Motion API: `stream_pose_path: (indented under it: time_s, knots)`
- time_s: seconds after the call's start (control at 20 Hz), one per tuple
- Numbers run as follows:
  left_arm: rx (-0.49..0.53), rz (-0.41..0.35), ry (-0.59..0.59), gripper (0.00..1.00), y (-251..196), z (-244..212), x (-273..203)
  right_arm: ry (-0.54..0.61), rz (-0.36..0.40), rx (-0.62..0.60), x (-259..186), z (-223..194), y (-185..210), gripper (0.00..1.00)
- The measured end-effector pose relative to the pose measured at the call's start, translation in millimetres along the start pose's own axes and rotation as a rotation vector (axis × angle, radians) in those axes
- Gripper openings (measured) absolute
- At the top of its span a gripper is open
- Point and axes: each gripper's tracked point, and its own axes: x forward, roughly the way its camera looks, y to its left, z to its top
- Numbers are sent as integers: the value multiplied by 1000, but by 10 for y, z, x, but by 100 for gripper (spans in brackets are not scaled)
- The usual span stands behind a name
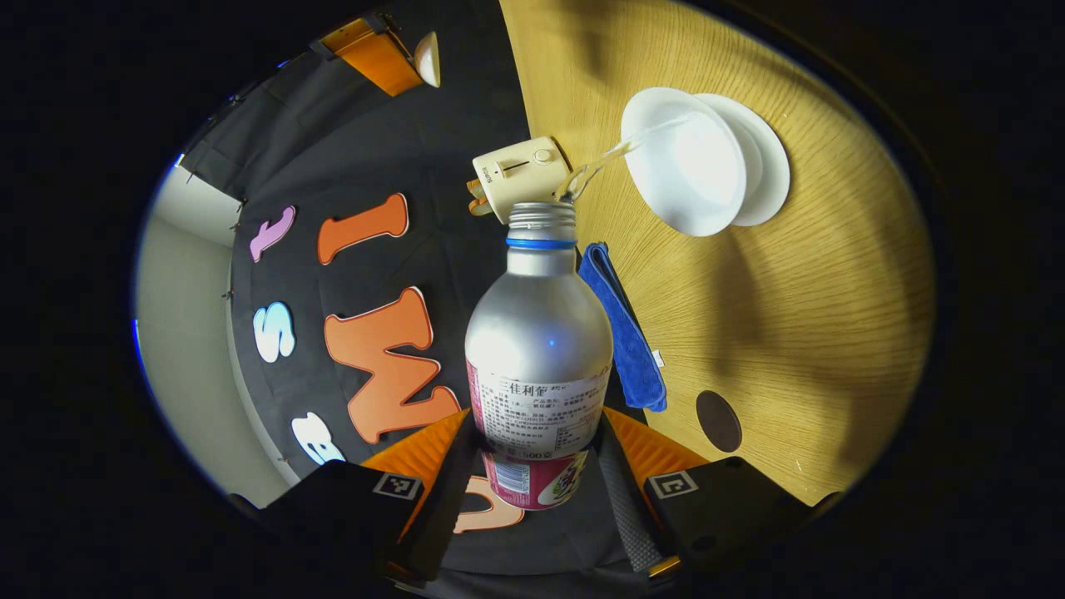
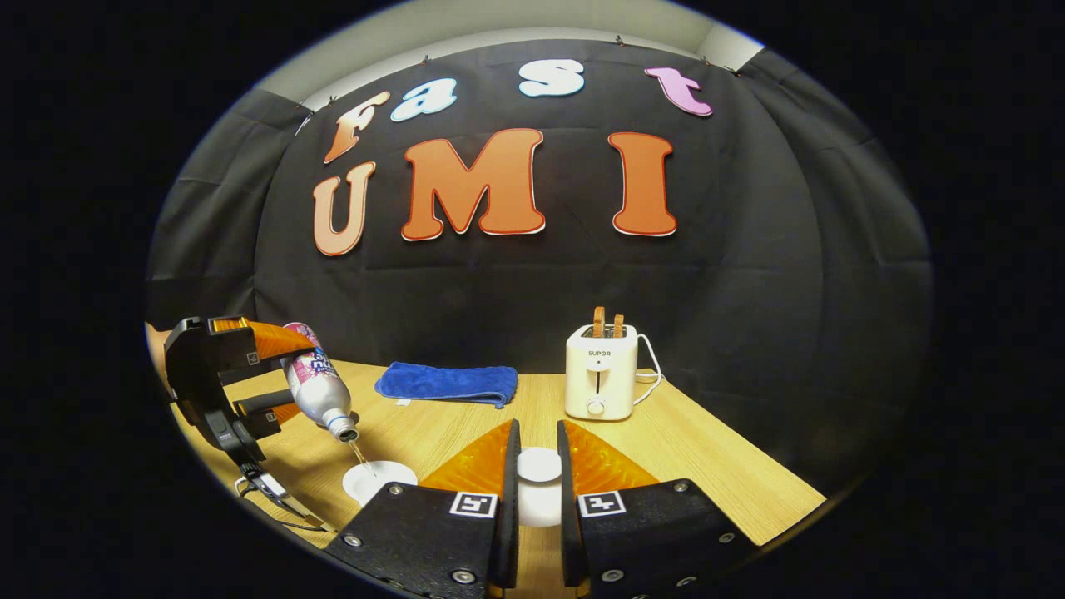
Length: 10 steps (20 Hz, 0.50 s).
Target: Open the teacup lid with one hand, grasp the water bottle and pour water into the teacup with the other hand; after pouring, place the water bottle on the coaster and then close the teacup lid.
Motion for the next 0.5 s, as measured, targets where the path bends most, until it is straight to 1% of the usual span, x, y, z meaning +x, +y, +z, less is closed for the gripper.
stream_pose_path:
  time_s: [0.05, 0.15, 0.2, 0.45, 0.5]
  knots:
    - [4, -1, 0, 82, -5, -2, 9, -1, 1, -1, -3, -2, -5, 21]
    - [14, -4, 2, 82, -9, 6, -9, -2, 2, 1, 1, 6, -4, 21]
    - [18, -5, 2, 84, -12, 6, -21, -2, 3, 1, 0, 6, -1, 21]
    - [43, -15, 1, 82, -38, 20, -21, 2, 3, 0, -4, -19, -7, 21]
    - [39, -20, 0, 85, -46, 12, -32, 3, 6, 1, -11, -17, 2, 21]
